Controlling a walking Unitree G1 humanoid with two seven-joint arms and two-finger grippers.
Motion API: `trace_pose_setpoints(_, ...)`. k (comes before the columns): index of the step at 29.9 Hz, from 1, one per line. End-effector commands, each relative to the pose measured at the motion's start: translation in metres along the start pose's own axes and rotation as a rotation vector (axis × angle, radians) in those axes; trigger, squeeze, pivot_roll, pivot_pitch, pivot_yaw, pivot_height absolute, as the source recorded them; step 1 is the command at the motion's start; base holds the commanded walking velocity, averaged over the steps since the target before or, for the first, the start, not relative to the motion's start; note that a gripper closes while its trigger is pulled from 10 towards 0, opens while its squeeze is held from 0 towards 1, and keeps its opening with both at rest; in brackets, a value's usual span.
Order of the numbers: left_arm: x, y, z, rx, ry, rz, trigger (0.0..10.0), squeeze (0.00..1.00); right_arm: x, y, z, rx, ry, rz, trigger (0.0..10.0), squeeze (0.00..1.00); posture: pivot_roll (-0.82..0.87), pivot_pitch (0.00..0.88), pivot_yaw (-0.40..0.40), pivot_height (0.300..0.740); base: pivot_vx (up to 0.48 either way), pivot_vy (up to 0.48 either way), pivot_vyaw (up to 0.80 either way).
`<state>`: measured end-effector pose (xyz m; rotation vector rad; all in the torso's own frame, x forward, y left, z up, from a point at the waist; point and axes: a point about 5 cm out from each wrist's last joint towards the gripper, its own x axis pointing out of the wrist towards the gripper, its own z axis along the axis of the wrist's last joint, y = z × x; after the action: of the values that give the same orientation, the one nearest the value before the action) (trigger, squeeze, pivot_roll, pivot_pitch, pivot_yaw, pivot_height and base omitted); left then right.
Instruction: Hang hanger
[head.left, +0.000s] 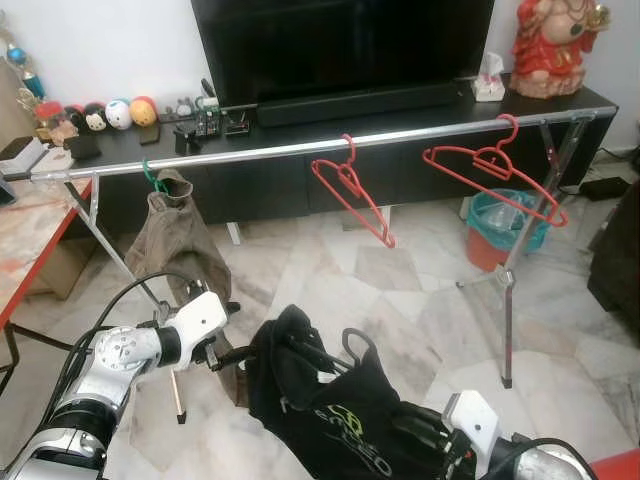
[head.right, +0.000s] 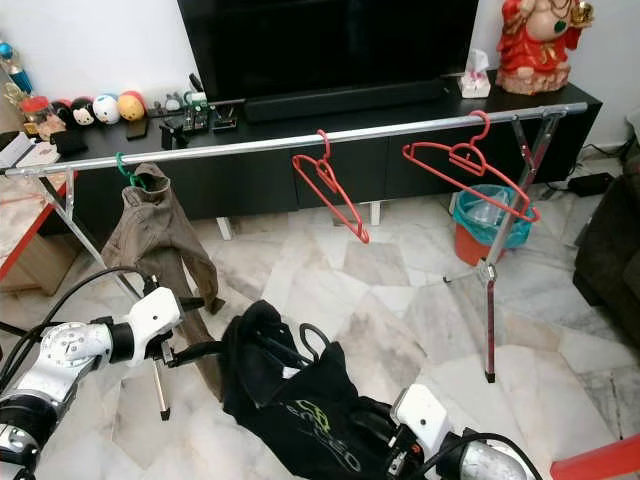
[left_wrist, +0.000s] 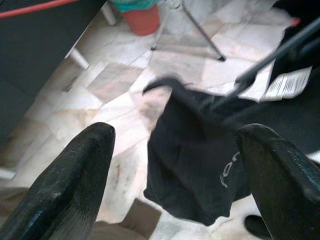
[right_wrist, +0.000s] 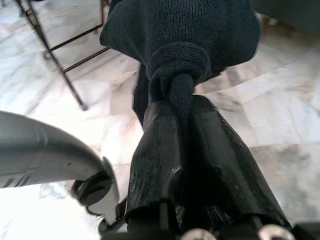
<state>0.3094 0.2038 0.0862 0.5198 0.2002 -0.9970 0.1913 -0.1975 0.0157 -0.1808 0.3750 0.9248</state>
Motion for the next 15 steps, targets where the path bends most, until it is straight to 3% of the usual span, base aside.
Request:
trace_pose_setpoints(1,-0.002,0.001,0.003,-0.023,-0.019,-0.016,10.0,0.00,0.005,-0.001,0.010,-0.005,-0.051,0.019,10.0,0.00,-0.04,0.017,0.108,0.740,0.000,0.000,0.00)
trace_pose_setpoints(4,0.007,-0.006,0.018,-0.080,-0.116,-0.116,10.0,0.00,0.006,0.002,0.012,-0.003,-0.051,0.067,10.0,0.00,-0.04,0.029,0.103,0.740,0.000,0.000,0.00)
trace_pose_setpoints(7,0.011,-0.009,0.024,-0.101,-0.151,-0.151,10.0,0.00,0.005,0.005,0.012,0.011,-0.049,0.103,10.0,0.00,-0.04,0.033,0.102,0.740,0.000,0.000,0.00)
trace_pose_setpoints(15,0.014,-0.015,0.031,-0.148,-0.163,-0.240,10.0,0.00,0.003,0.007,0.014,0.020,-0.040,0.168,10.0,0.00,-0.04,0.040,0.102,0.740,0.000,0.000,0.00)
